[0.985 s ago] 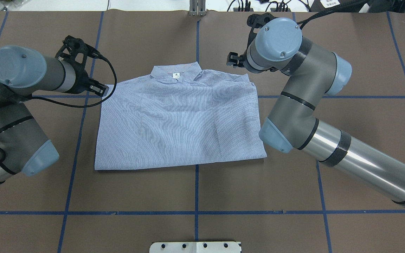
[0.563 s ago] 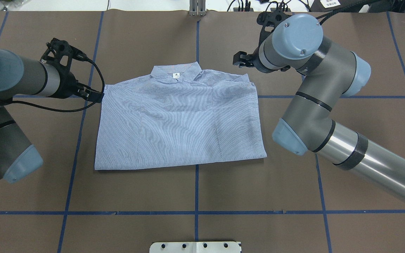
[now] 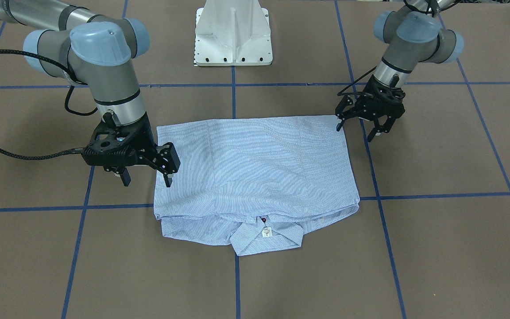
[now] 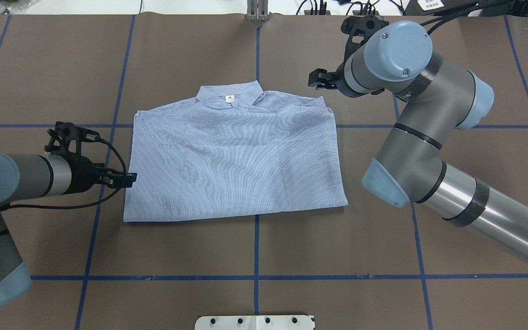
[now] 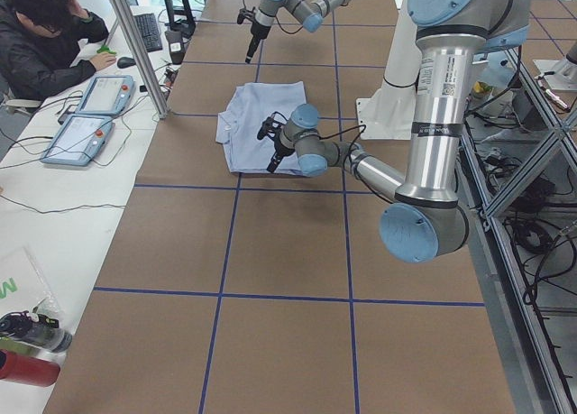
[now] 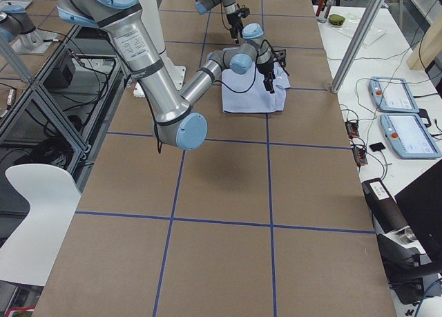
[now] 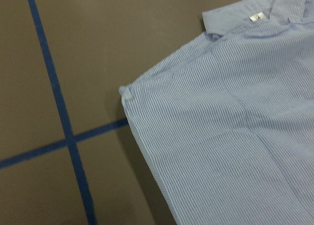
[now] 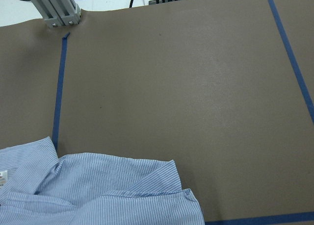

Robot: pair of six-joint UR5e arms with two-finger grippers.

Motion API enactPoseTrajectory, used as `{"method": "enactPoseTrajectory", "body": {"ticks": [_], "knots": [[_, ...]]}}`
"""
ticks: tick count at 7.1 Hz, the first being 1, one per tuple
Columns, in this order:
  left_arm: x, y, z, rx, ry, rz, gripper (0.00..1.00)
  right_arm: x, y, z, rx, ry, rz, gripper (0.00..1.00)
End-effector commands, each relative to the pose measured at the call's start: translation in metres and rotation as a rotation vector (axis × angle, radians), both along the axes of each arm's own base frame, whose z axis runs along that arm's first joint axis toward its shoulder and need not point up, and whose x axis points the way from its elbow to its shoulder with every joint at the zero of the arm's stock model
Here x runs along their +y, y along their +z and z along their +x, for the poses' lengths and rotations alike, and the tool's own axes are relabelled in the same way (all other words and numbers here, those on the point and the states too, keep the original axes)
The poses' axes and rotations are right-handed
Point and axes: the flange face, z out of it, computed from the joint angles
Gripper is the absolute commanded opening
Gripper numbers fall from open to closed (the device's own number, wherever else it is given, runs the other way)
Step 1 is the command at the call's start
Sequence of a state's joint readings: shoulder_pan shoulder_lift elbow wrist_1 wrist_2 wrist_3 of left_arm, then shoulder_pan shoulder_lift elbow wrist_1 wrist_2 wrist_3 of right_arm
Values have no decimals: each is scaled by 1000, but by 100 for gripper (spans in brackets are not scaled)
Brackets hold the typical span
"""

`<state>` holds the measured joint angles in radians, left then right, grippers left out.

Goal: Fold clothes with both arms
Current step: 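Lower the left gripper to the shirt edge nearest it and grasp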

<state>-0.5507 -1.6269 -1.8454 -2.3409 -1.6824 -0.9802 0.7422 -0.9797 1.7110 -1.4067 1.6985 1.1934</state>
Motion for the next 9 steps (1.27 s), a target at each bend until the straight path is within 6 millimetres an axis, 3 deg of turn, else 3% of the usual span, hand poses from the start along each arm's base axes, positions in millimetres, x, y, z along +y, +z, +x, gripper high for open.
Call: {"method": "enactPoseTrajectory", "body": {"ticks": [1,2,5,6,8,9], "knots": [[31,3,29,6,-14,-15,100,3,4,4,0,2,1,100],[36,4,33,4,-10,-18,99,4,6,4,0,2,1,100],[59,7,52,31,-40,-91,77,4,4,4,-1,1,4,100],[59,7,52,32,-41,-93,64,4,5,3,0,1,3,100],[60,4,52,37,-36,-92,0,4,4,3,-2,0,3,100],[61,11,48,23,-36,-95,0,5,3,3,-2,0,5,100]]}}
